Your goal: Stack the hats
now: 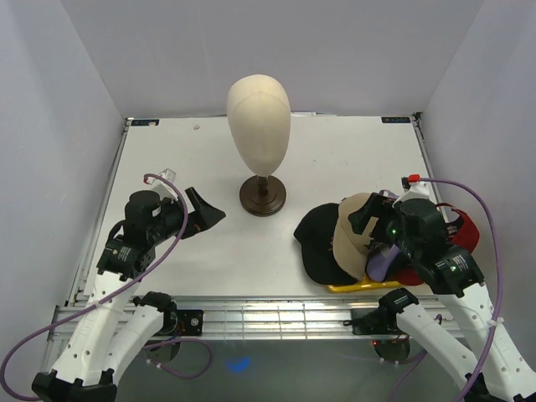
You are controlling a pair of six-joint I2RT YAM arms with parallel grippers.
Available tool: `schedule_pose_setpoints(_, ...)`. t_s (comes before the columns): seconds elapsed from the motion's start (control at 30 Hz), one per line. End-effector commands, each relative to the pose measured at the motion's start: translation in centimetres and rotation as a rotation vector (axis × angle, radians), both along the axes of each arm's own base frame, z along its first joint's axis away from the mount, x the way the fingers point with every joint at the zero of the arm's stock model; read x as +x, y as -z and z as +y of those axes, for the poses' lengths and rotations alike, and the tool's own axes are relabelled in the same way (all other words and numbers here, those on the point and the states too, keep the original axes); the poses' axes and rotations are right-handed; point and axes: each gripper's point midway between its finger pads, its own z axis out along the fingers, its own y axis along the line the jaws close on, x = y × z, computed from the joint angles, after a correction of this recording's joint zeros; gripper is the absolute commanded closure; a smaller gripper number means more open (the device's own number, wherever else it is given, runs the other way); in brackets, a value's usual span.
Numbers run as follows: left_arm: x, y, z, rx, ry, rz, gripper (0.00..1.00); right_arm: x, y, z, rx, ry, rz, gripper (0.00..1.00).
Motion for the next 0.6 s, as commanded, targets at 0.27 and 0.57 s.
schedule_pose_setpoints(0.27, -0.4, -0.6, -1.2, -0.044, 0.075, -0.030, 0.02, 0.0, -1.8, 0.2, -0.003, -0.029, -0.034, 0.11)
schedule_pose_setpoints(0.57, -0.4, 0.9, -3.4, -0.136, 0.145, 0.005, 0.02, 0.2, -1.4, 0.7, -0.025, -0.063, 0.000, 0.11)
